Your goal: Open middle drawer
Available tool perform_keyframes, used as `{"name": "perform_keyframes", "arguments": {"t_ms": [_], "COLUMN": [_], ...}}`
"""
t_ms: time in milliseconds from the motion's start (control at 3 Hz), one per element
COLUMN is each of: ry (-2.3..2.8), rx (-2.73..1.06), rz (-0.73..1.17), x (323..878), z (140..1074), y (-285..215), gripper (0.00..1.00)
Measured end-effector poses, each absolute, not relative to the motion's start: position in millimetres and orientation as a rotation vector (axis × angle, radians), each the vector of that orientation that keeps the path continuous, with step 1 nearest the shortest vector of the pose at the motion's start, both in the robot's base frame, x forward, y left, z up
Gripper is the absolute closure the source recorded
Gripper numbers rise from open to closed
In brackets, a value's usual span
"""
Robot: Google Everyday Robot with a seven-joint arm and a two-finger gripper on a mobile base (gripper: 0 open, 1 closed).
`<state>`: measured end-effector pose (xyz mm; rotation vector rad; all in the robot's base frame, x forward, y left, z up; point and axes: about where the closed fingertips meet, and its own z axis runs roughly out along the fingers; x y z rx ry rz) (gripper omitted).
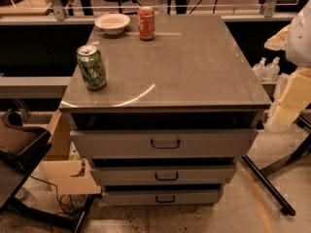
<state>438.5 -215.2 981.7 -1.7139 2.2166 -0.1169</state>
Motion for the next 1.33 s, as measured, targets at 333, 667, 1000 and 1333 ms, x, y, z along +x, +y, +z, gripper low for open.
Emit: {"name": "perform_keyframes", "arguments": {"t_ms": [333, 667, 1000, 1333], "ry": [2.212, 2.218, 2.162, 2.096], "rx": [-1.711, -1.711, -1.743, -1.795], "rz": [-0.120, -0.156, -0.283, -0.397], "x": [438, 427, 407, 392], "z": [982, 962, 932, 894], "y": [-215, -220, -225, -217], "gripper": [0.00, 0.00, 0.00, 0.00]}}
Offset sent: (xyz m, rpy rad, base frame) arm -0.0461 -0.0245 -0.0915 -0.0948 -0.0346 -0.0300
